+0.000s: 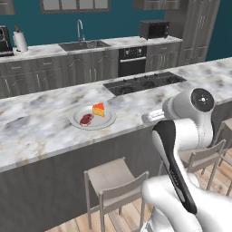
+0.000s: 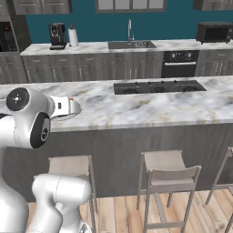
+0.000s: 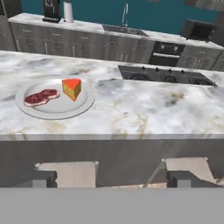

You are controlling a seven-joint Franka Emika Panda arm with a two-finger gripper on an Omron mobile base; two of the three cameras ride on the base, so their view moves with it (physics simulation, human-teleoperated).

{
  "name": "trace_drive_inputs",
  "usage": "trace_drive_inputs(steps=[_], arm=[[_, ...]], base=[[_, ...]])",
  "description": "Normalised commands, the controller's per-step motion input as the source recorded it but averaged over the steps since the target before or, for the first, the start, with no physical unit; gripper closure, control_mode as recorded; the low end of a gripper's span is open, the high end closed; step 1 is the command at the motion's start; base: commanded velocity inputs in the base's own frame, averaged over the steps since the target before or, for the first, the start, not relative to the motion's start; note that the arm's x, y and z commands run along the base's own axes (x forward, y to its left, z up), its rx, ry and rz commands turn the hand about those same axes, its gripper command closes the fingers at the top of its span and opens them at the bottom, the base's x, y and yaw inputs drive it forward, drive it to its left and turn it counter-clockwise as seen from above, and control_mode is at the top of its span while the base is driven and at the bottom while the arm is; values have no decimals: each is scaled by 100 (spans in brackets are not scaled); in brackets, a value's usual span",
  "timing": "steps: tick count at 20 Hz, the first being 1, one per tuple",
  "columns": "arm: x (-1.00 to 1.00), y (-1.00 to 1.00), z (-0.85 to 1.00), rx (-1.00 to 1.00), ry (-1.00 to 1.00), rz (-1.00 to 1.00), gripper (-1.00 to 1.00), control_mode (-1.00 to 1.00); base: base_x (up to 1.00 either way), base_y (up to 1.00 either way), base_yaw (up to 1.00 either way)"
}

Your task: Take the cheese, steak, and onion from the fridge and place them on the plate on the dining counter to create an appetizer plate.

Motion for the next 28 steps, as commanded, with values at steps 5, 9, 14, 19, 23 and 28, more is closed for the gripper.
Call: trace_drive_inputs(steps=[5, 9, 14, 19, 23, 28], arm=[[-38, -25, 0, 0, -12, 0, -100, -100], [-26, -16, 0, 0, -4, 0, -100, 100], [0, 0, 0, 0, 0, 0, -100, 100], [0, 0, 0, 0, 0, 0, -100, 100], [0, 0, 0, 0, 0, 0, -100, 100], [0, 0, 0, 0, 0, 0, -100, 100]], base=[[0, 0, 0], [-10, -6, 0], [-61, -32, 0], [-93, -41, -6], [-91, -56, -37], [-15, -40, -70]])
